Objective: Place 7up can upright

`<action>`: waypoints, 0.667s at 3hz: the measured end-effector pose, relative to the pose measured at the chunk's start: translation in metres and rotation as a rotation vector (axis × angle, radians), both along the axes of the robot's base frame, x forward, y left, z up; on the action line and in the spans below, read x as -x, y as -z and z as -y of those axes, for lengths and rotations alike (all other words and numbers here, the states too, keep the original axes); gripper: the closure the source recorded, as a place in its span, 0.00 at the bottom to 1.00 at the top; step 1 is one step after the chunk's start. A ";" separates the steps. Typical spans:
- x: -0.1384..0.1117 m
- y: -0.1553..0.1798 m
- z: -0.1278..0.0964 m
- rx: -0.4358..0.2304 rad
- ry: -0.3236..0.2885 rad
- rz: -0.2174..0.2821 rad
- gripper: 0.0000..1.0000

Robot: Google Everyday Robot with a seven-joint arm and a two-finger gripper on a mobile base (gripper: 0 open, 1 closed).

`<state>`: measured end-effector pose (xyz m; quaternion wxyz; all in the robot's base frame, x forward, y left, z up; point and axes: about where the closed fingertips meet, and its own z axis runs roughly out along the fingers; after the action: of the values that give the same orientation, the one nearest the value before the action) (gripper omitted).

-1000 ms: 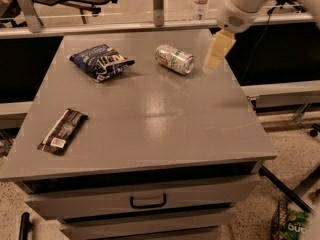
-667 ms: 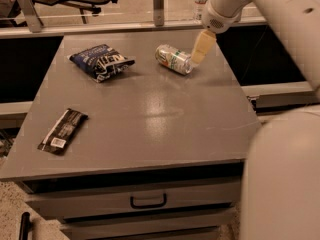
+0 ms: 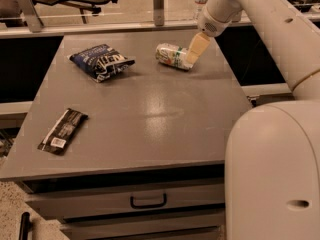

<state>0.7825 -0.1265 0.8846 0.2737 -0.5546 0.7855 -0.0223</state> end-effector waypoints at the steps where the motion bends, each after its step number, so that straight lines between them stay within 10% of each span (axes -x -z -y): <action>1: 0.000 0.000 0.000 0.000 0.000 0.000 0.00; 2: -0.002 0.015 -0.019 0.030 -0.007 -0.071 0.00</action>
Offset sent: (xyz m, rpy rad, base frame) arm 0.0136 0.0282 -0.0176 -0.0309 0.1310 0.0088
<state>0.7845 -0.1075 0.8698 0.2373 -0.5617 0.7925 -0.0133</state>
